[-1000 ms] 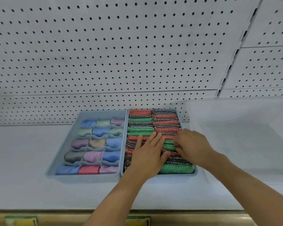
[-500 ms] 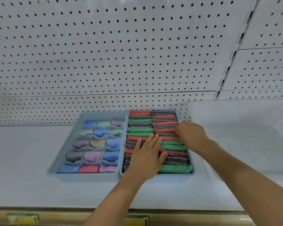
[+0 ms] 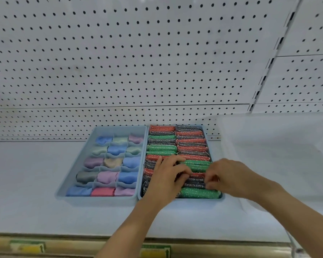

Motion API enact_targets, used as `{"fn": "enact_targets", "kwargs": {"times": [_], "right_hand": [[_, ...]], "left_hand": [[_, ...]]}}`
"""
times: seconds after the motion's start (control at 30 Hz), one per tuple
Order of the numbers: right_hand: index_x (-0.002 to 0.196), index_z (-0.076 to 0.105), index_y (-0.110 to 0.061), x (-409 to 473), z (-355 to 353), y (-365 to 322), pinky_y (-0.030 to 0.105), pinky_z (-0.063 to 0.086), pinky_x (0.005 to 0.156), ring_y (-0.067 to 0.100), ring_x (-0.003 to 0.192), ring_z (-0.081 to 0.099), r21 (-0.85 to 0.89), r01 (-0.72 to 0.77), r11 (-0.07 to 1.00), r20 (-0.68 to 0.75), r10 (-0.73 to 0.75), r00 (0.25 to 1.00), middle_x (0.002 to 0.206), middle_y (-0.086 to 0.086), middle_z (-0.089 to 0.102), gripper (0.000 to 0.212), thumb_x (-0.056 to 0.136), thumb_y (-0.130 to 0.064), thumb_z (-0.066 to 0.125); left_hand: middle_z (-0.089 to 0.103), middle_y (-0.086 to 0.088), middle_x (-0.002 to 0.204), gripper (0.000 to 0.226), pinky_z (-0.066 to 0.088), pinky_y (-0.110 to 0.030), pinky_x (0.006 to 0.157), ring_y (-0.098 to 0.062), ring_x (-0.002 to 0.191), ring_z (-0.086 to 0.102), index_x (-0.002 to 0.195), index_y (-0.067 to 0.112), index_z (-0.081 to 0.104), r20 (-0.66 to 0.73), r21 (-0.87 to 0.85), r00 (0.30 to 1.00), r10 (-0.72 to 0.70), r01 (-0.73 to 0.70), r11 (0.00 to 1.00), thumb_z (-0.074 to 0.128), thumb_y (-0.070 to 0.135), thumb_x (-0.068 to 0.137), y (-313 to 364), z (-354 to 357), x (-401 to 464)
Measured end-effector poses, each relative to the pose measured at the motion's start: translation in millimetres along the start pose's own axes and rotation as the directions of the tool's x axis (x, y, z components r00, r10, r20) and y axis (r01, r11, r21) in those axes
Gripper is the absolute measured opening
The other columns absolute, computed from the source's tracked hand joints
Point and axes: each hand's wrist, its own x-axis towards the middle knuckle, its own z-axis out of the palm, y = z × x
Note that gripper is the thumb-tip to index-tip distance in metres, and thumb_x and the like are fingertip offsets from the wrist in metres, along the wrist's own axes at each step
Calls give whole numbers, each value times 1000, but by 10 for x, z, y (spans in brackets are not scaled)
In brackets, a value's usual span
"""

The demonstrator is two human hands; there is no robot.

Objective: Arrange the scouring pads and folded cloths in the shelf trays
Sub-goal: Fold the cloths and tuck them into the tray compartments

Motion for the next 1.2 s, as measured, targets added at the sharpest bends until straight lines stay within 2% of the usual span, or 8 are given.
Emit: {"fn": "enact_targets", "kwargs": {"times": [0.07,0.3,0.47,0.7,0.87,1.0,1.1,1.2], "right_hand": [[96,70,-29,5,71,15,28,50,74,9,89,59,-57,-7,998,0,7,1000,94,-12,66,15,88,-37,59],[84,63,-22,-9,186,52,25,35,54,16,78,60,-169,5,986,-63,-16,998,86,-7,64,16,87,-24,48],[87,60,-23,22,156,81,27,45,61,15,76,60,-113,-50,992,-139,34,990,85,-8,64,11,89,-23,49],[83,57,-19,95,174,44,25,31,49,16,70,58,-222,-68,973,-145,36,989,82,-5,63,13,85,-19,44],[94,63,-29,16,152,38,25,46,65,8,84,60,-114,-71,991,-236,42,971,95,-14,64,15,95,-31,48],[91,66,-31,-98,121,13,23,45,65,4,82,57,-26,16,1000,-186,-21,982,89,-16,63,14,91,-40,55],[91,64,-24,-77,147,-17,29,43,62,14,85,58,-171,-3,985,-102,-15,995,92,-8,62,18,90,-36,51],[87,61,-20,-13,159,-58,29,29,56,18,83,58,-281,39,959,-96,-68,993,93,-5,61,16,89,-24,45]], "left_hand": [[57,14,116,9,25,-50,114,-5,116,48,98,31,70,23,2,1000,-21,21,1000,65,29,91,-14,1,12],[61,9,105,9,45,-34,94,-11,98,53,100,22,66,47,74,999,-20,17,997,59,23,95,5,-80,70],[50,4,104,3,43,-31,90,-14,96,48,95,16,55,112,174,993,-42,22,985,53,17,96,53,-83,106],[47,0,101,15,44,-34,86,-17,93,47,83,18,42,83,160,995,-47,33,987,49,9,91,17,-18,91],[51,5,101,10,45,-31,86,-12,92,50,86,16,54,47,42,997,-58,56,998,52,11,95,15,-57,77],[55,13,106,2,36,-10,92,1,104,50,89,23,68,45,-196,999,-11,20,980,66,24,90,30,-225,-7],[53,14,112,6,33,-10,94,1,111,46,88,26,73,141,-76,989,36,-26,997,73,32,84,1,-215,-64],[54,10,111,6,38,-16,93,-4,109,47,85,21,71,133,17,991,24,-27,999,72,27,85,25,-197,-68]]}}
